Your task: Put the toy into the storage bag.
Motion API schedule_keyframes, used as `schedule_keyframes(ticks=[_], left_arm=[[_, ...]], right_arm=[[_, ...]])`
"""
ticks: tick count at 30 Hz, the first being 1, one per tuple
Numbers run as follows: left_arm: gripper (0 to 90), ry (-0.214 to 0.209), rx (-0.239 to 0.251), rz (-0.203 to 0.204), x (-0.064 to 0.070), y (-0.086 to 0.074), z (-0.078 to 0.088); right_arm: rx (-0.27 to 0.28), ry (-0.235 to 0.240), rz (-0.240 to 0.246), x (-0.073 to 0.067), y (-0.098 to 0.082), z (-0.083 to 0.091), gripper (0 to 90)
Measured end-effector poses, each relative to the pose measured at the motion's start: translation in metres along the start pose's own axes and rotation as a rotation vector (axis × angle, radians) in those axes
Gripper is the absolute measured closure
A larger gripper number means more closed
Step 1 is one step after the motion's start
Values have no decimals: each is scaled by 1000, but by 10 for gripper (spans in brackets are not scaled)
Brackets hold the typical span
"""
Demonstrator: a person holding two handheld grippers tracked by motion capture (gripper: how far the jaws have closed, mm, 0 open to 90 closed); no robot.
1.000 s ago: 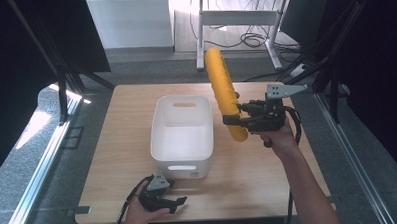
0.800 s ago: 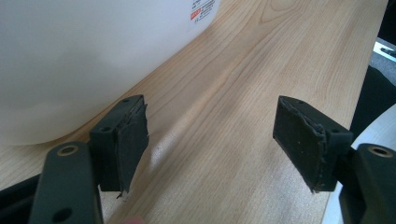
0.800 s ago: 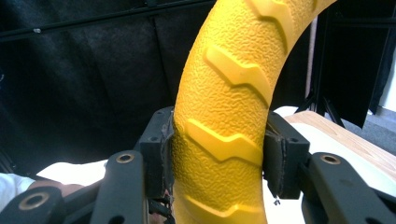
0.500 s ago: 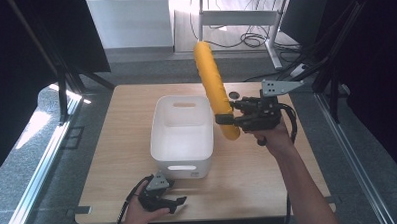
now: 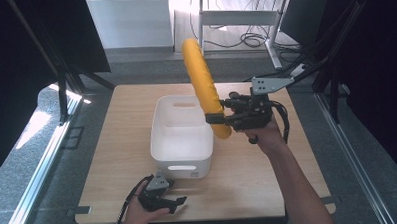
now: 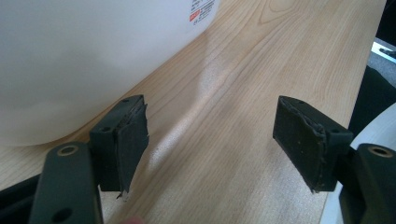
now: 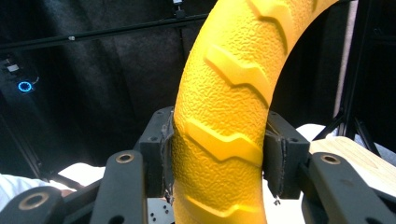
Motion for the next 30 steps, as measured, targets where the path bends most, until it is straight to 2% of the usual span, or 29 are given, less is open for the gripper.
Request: schedule_keyframes(ticks=[20, 30], left_arm=[[265, -2, 1, 2, 0, 0, 0], [265, -3, 3, 5, 1, 0, -1]], right_arm=[[-18, 58, 22, -8, 3, -30, 507], [-34, 82, 13, -10, -2, -40, 507]])
Point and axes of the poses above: each handheld gripper's, and its own axes: z roughly backward along the jaws, y roughly out of its top, x roughly to its right, the point moved 4 cm from there along -z, roughly forward along the jaws, and after that the axes turned 4 degrees about -y, right-handed, at the moved point
